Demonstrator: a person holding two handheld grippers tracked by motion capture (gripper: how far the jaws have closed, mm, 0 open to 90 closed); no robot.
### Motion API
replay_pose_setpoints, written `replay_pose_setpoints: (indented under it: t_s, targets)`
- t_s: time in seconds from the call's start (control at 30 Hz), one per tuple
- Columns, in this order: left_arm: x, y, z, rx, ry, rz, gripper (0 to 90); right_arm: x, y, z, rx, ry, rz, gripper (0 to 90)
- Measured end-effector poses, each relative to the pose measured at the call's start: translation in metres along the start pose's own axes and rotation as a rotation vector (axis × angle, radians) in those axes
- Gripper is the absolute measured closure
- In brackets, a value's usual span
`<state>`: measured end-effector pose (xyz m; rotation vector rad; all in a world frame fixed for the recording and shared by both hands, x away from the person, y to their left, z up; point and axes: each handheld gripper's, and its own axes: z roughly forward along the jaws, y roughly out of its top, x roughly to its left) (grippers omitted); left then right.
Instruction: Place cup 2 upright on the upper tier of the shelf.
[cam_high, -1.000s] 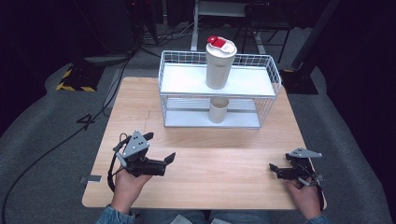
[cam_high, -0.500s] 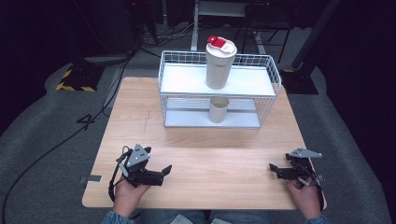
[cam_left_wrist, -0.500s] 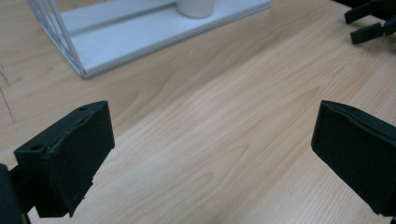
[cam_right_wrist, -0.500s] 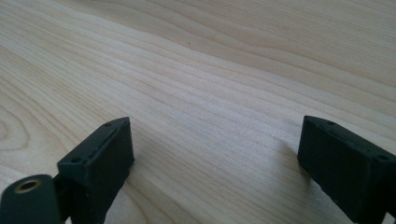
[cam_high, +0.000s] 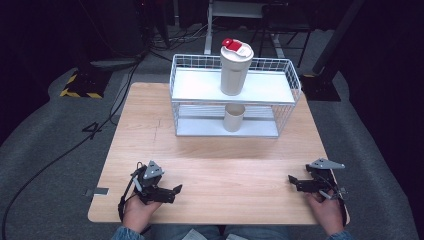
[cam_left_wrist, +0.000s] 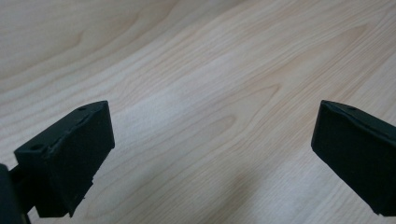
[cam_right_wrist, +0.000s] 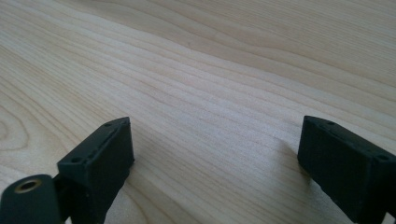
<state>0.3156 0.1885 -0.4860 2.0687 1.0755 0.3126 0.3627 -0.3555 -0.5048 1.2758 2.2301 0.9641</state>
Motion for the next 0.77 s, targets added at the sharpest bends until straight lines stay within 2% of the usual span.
replay_pose_setpoints:
  t_s: [0.3, 0.37, 0.43, 0.47, 0.7, 0.77]
  targets:
    - [0.006, -0.007, 0.015, 0.105, 0.038, -0.02, 0.2, 0.0, 0.0, 0.0, -0.002, -0.001, 0.002, 10.7]
    - [0.005, -0.007, 0.015, 0.117, 0.065, 0.003, 0.1, 0.0, 0.0, 0.0, -0.001, -0.003, 0.001, 10.6]
    - [0.005, -0.008, 0.017, 0.113, 0.094, 0.012, 0.3, 0.0, 0.0, 0.0, 0.0, -0.004, 0.001, 10.6]
    - [0.005, -0.01, 0.018, 0.096, 0.114, 0.028, 0.3, 0.0, 0.0, 0.0, 0.0, -0.005, 0.001, 10.2]
    - [0.006, -0.01, 0.017, 0.092, 0.117, 0.026, 0.1, 0.0, 0.0, 0.0, 0.004, -0.011, 0.004, 8.7]
    - [0.006, -0.01, 0.017, 0.092, 0.117, 0.026, 0.1, 0.001, 0.0, 0.001, 0.009, -0.034, 0.024, 5.6]
